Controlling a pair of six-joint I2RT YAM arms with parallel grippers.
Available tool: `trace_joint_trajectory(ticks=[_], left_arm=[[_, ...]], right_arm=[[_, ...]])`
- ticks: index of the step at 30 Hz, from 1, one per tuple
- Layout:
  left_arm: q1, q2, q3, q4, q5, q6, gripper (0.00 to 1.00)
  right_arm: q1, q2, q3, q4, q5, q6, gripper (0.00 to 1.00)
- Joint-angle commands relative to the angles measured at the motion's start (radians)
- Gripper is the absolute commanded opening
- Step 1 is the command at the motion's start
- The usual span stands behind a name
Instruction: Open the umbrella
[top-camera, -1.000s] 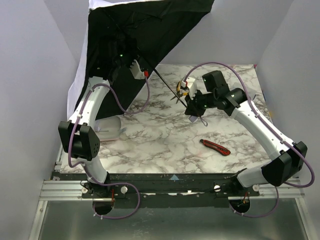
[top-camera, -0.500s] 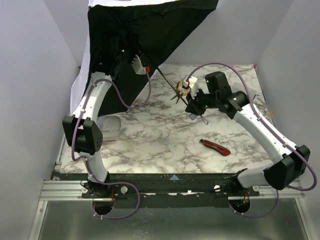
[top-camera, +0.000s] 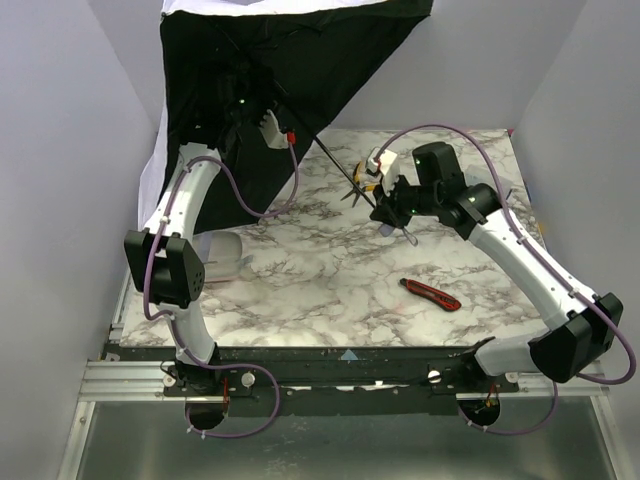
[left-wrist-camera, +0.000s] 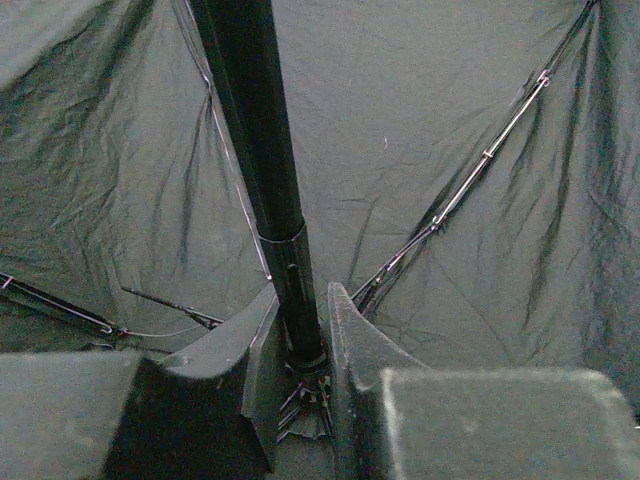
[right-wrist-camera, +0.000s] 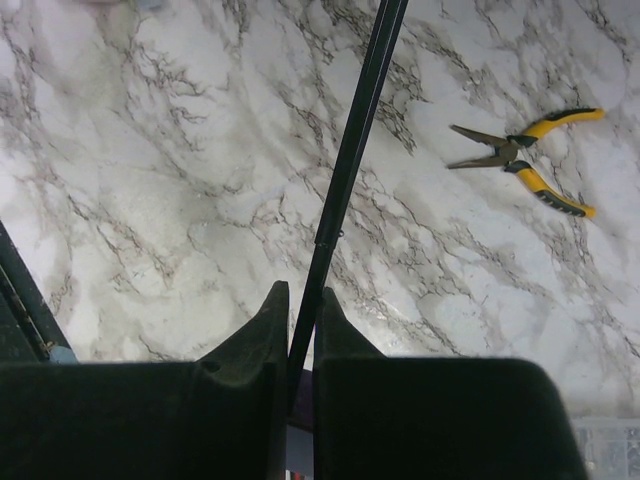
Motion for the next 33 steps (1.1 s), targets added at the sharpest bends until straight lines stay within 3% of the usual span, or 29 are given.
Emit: trace_joint_trajectory(ticks=[1,9,15,18,27,33], left_arm=[[0.196,-0.043,0.025,0.363,-0.35,0.194,0.17],[0.085,-0.148,-0.146,0.457,-0.17,0.182,0.0],[0.002,-0.225,-0.238,0.482,-0.051,0.161,0.0],[-0.035,-0.26,-0.282,0.49,-0.012,0.168,0.0],[-0.125,-0.328,-0.371,0.459,0.001,0.216,0.0],[-0.16,-0.338,-0.382,0.435,-0.006,0.249,0.0]], right_arm=[[0.019,-0.034,-0.01,-0.466,-0.162,-0.065,0.0],[0.019,-0.021,0.058,-0.318,-0.257,0.073,0.02],[0.019,-0.011,0.083,-0.171,-0.274,0.204,0.36],[0.019,0.018,0.117,-0.102,-0.272,0.264,0.46],[0.019,0.124,0.259,0.047,-0.2,0.421,0.63],[0.019,0.207,0.349,0.113,-0.279,0.515,0.68]])
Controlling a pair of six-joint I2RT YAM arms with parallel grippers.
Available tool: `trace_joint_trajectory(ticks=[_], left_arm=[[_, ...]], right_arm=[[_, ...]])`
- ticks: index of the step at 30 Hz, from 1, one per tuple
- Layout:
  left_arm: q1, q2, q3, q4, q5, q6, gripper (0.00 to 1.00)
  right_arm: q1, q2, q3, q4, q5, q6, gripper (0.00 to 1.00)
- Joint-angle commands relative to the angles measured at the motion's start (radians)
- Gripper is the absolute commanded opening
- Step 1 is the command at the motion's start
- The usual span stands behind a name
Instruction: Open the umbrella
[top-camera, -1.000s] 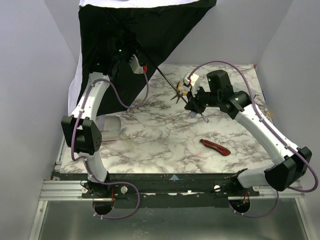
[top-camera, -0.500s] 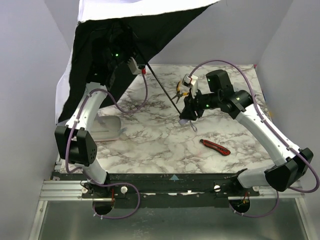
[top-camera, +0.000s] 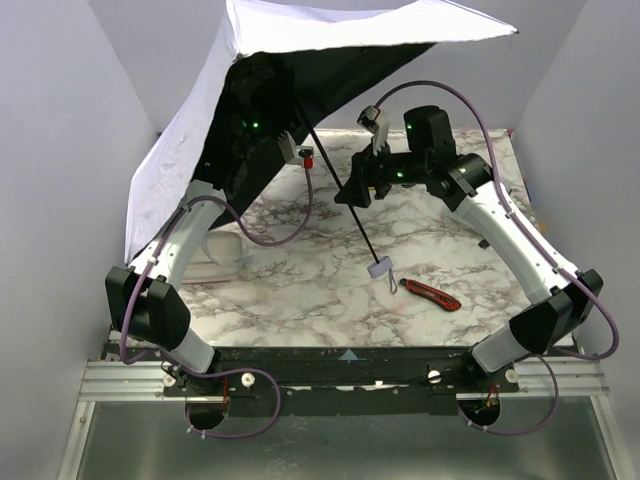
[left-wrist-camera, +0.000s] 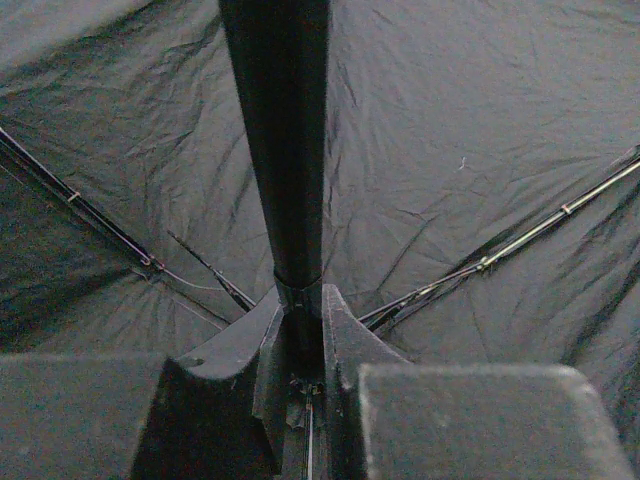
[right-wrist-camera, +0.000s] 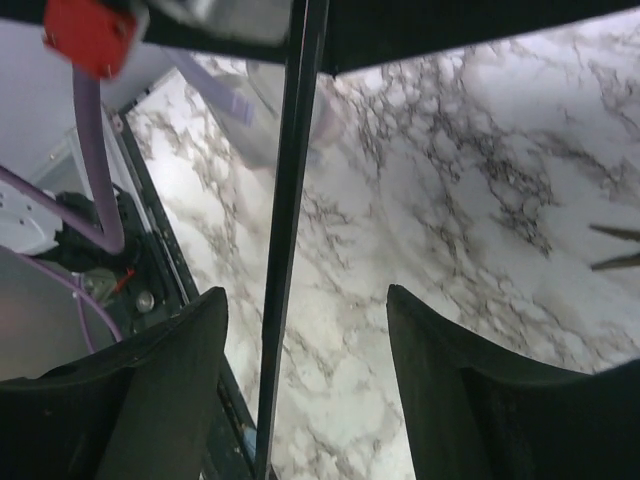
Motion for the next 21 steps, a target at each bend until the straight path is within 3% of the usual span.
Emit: trace_joint_trajectory(ticks=[1,5,6,10,11,12,15,19,21], left_arm=[[-0.022,-0.05,-0.006,0.04,-0.012,0.251,0.0],[-0.048,-0.053,-0.014,0.049,-0.014,0.248,0.0],[-0.054,-0.053,-0.017,0.052,-0.014,0.249,0.0],[-0.072,-0.052,-0.023,0.068,-0.02,0.239,0.0],[-0.074,-0.051,-0.023,0.072,-0.022,0.233,0.0],[-0.076,-0.054,-0.021,0.071,-0.023,0.222,0.0],[-0.077,-0.054,-0.025,0.085,-0.028,0.205,0.2],[-0.078,-0.067,-0.032,0.093,-0.009,0.168,0.39],[-0.081,-0.075,-0.039,0.097,0.005,0.152,0.58]], right_arm=[[0.005,0.056,0.059,0.097,-0.068,0.111,0.69],[0.007,0.102,0.084,0.126,-0.098,0.143,0.63],[0.006,0.111,0.088,0.133,-0.105,0.155,0.55],[0.006,0.131,0.097,0.163,-0.115,0.197,0.08],[0.005,0.129,0.094,0.172,-0.103,0.207,0.01],[0.004,0.124,0.087,0.188,-0.093,0.22,0.0],[-0.008,0.093,0.04,0.263,-0.098,0.264,0.0],[-0.06,0.027,-0.085,0.499,-0.144,0.425,0.0],[-0.079,0.003,-0.143,0.597,-0.136,0.501,0.0]])
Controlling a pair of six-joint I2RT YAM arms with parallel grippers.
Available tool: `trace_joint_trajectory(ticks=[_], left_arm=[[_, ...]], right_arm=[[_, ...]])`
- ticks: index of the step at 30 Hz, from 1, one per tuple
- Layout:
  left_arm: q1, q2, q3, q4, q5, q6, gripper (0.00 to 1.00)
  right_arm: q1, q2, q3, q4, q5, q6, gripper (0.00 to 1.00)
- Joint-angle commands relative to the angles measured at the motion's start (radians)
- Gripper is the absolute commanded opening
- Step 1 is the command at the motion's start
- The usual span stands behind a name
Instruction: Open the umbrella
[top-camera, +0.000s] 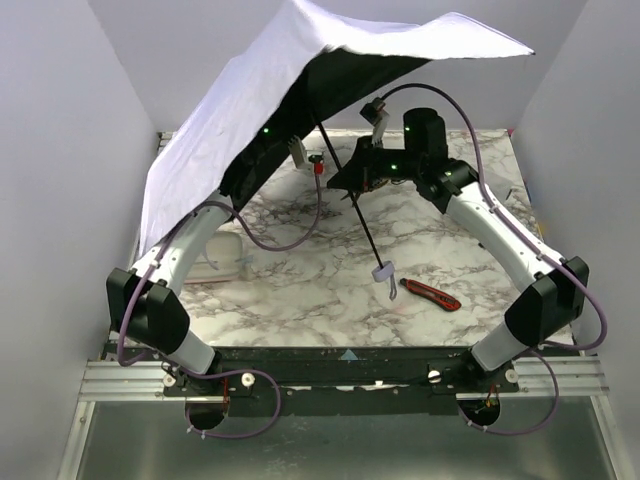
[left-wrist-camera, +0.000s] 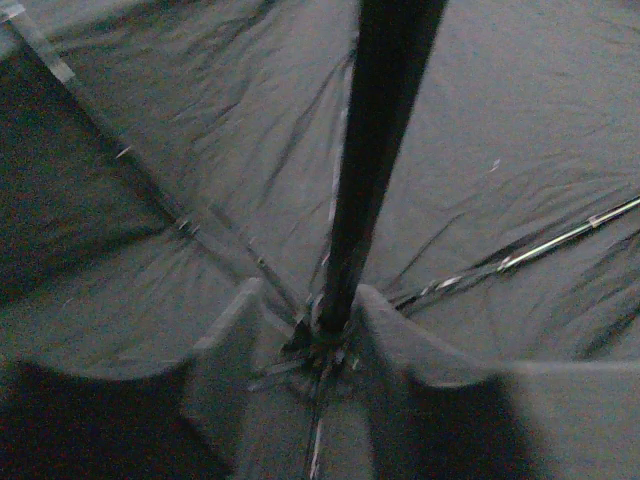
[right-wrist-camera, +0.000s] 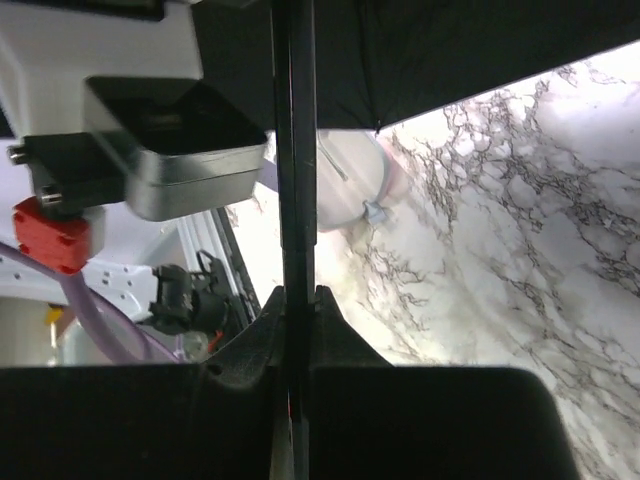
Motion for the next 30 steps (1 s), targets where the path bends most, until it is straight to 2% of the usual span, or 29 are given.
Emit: trace_joint_trajectory(ticks=[1,2,3,4,9,11,15,18,22,26,30], left_arm=[[-0.012,-0.067,-0.01,0.067,0.048,0.142,0.66],[-0.015,-0.073,-0.014,0.066,0.057,0.13,0.69],[-0.018,-0.081,-0.02,0.066,0.073,0.113,0.82],[-0.022,-0.091,-0.03,0.072,0.088,0.088,0.84],[-0.057,-0.161,-0.062,0.053,0.143,-0.05,0.9],[-0.066,-0.2,-0.099,0.038,0.162,-0.077,0.9],[-0.084,-0.297,-0.2,-0.023,0.177,-0.144,0.98],[-0.089,-0.375,-0.271,-0.054,0.155,-0.231,0.99],[-0.094,-0.503,-0.346,-0.219,0.137,-0.36,0.99],[-0.094,-0.628,-0.382,-0.489,0.13,-0.478,0.99],[-0.094,-0.749,-0.448,-0.671,0.118,-0.578,0.99]], right_arm=[[-0.055,-0.091,-0.105,0.328,-0.015,0.217,0.0],[-0.06,-0.101,-0.132,0.377,-0.009,0.255,0.0],[-0.064,-0.11,-0.154,0.417,-0.006,0.282,0.0],[-0.067,-0.118,-0.17,0.438,0.0,0.306,0.0],[-0.093,-0.161,-0.248,0.535,0.011,0.358,0.0],[-0.123,-0.177,-0.289,0.635,-0.03,0.428,0.0],[-0.19,-0.197,-0.354,0.81,-0.09,0.568,0.0],[-0.228,-0.209,-0.381,0.915,-0.127,0.643,0.0],[-0.238,-0.222,-0.423,1.058,-0.158,0.733,0.0],[-0.238,-0.228,-0.506,1.177,-0.173,0.824,0.0],[-0.239,-0.232,-0.616,1.273,-0.196,0.886,0.0]])
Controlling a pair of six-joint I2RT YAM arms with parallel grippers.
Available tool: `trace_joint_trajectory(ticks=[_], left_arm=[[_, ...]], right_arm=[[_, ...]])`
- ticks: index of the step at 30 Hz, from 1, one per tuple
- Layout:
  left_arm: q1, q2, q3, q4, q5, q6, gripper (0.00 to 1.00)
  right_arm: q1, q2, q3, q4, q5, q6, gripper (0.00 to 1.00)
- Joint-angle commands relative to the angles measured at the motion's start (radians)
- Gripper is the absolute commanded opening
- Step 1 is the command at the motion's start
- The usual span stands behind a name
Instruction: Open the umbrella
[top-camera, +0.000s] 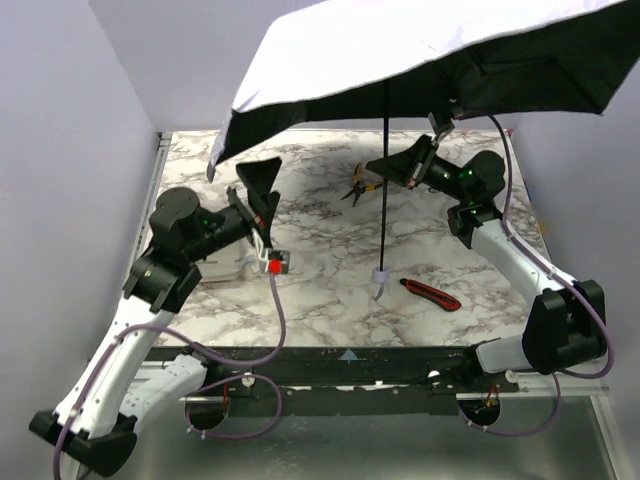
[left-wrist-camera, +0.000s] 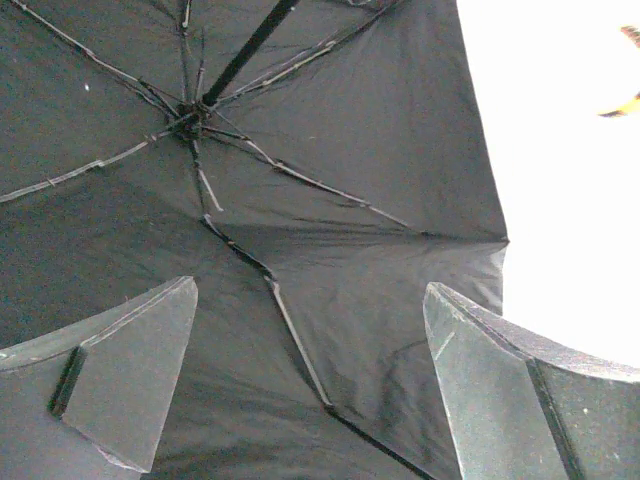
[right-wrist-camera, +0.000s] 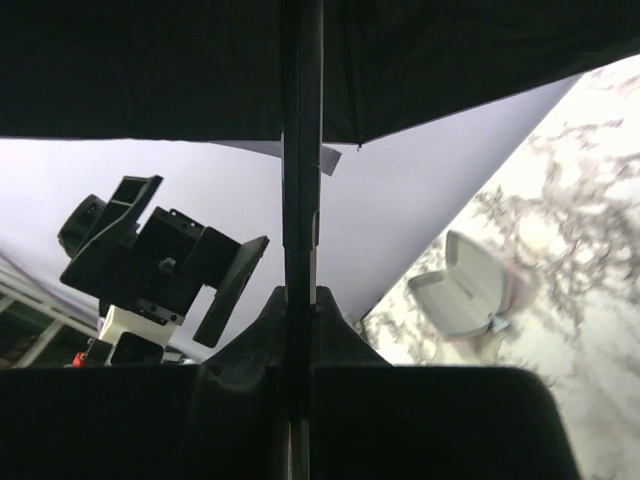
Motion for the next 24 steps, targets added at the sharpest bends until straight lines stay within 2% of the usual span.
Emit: trace_joint_trajectory(ticks=[1,5,8,11,13,18,24], left_arm=[[-0.005,-0.135,-0.079,-0.311,-0.011,-0.182,0.99],[-0.004,-0.24,-0.155,-0.399,-0.07,-0.265,0.99],[-0.005,-0.298,-0.195,-0.448,-0.12,-0.32,0.98],[-0.004,-0.346,-0.219,-0.517,-0.156,-0.362,0.99],[-0.004,-0.387,-0.233,-0.583,-0.162,-0.374,0.99],[-0.005,-0.483,-0.241,-0.796,-0.105,-0.337,0.99],[-0.005,-0.451,-0.16,-1.037,0.023,-0.349,0.99]], right_arm=[[0.005,-0.023,-0.096,0.241,-0.065,0.093,0.0],[0.005,0.024,-0.152,0.34,-0.157,0.065,0.0],[0.005,0.082,-0.218,0.586,-0.225,0.132,0.0],[0.005,0.119,-0.286,0.75,-0.258,0.178,0.0],[0.005,0.116,-0.322,0.746,-0.272,0.11,0.0],[0.005,0.125,-0.343,0.594,-0.269,-0.117,0.0],[-0.007,0.197,-0.349,0.597,-0.195,-0.169,0.01]])
